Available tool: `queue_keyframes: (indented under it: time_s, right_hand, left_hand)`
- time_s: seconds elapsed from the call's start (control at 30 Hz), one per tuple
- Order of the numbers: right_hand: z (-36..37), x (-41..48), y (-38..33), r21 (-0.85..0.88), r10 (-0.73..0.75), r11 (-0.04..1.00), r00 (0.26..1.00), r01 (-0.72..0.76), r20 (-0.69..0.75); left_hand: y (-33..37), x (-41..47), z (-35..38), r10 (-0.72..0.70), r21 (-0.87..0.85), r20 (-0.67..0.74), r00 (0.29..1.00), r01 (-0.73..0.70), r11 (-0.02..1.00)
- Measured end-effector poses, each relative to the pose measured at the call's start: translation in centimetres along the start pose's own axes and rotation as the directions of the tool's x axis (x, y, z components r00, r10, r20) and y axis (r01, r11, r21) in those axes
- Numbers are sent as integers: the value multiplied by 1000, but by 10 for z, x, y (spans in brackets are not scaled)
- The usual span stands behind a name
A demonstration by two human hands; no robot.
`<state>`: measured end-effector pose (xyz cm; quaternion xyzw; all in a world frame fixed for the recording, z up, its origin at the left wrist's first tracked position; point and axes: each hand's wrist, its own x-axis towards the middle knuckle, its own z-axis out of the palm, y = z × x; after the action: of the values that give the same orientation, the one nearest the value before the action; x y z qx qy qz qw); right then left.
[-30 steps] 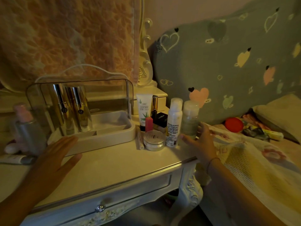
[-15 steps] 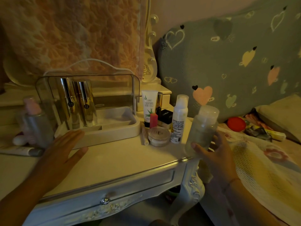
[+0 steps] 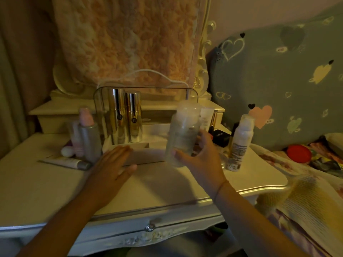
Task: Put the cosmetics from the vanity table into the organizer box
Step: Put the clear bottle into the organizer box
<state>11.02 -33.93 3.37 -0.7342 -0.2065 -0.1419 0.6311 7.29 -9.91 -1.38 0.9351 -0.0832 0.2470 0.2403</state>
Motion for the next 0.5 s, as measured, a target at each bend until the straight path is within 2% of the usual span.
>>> queue_keyframes:
  time_s: [0.3, 0.5]
  right_hand:
    - [60, 78, 16, -102, 39, 994, 997, -45, -60]
    - [85, 120, 34, -246, 206, 942, 973, -227, -109]
  left_hand:
    - [-4, 0, 1, -12, -10, -37, 999, 12, 1000]
    - [-2, -1, 1, -24, -11, -55, 998, 24, 1000]
